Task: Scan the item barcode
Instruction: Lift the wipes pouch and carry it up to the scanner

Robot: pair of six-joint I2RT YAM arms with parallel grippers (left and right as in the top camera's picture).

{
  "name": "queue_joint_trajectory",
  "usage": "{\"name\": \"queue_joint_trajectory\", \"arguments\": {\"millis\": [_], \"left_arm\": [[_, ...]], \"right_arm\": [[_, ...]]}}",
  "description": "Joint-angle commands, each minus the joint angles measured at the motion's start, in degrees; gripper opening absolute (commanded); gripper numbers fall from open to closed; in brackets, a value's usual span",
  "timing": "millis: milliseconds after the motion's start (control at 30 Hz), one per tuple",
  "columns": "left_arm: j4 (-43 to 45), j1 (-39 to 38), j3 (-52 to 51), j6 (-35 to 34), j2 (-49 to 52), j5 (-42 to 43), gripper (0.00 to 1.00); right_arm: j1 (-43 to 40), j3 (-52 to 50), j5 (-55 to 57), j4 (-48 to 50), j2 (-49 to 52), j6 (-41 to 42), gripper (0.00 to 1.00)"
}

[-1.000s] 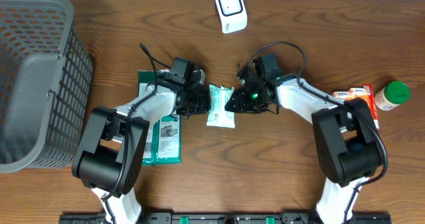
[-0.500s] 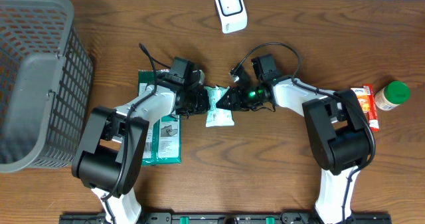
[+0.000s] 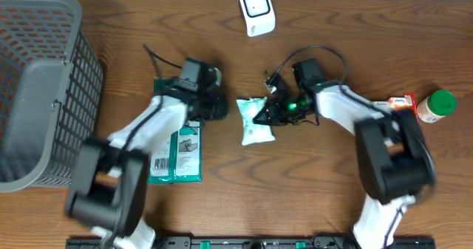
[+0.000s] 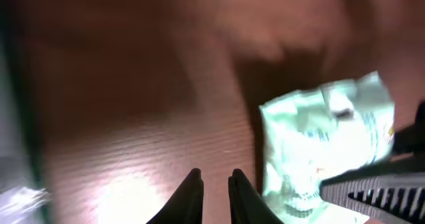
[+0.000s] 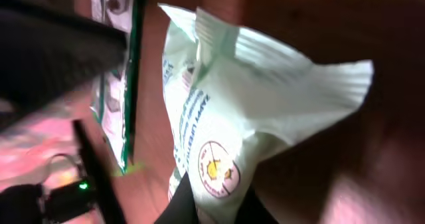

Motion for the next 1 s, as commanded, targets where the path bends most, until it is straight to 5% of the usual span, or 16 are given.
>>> {"name": "queue_joint_trajectory", "arguments": {"millis": [0,200,300,367,567,967], "left_arm": [[-2.89,2.86,0.00,0.28,-10.86,-5.05,0.17],[-17.42,16.04,2.12,0.04,-19.37,-9.01,0.17],[-19.39,25.05,2.12,0.11,-19.43,-8.98,0.27],[-19.41,26.91,2.10,0.09,-19.43,-8.98,0.47],[-19.41,27.17,2.05,0.09,-19.43,-9.01,0.82],[-19.39,27.17,2.05,0.09,-19.43,-9.03,0.84]], "right_arm": [[-0.39,0.52,12.11,-4.63,-12.31,-7.26,0.01],[1.33,4.63,31.63,-18.47,-30.10,-9.40,0.01],[4.94,17.55,41.68,-31.10,-31.36,-13.20,0.01],[9.16,24.39,52.52,-34.38,-30.80,-14.71,0.01],[22.84,29.79,71.56,-30.99,-30.42,-27.45,0.01],[34.56,29.79,104.78,-9.29,-11.37,-69.77,0.01]]}}
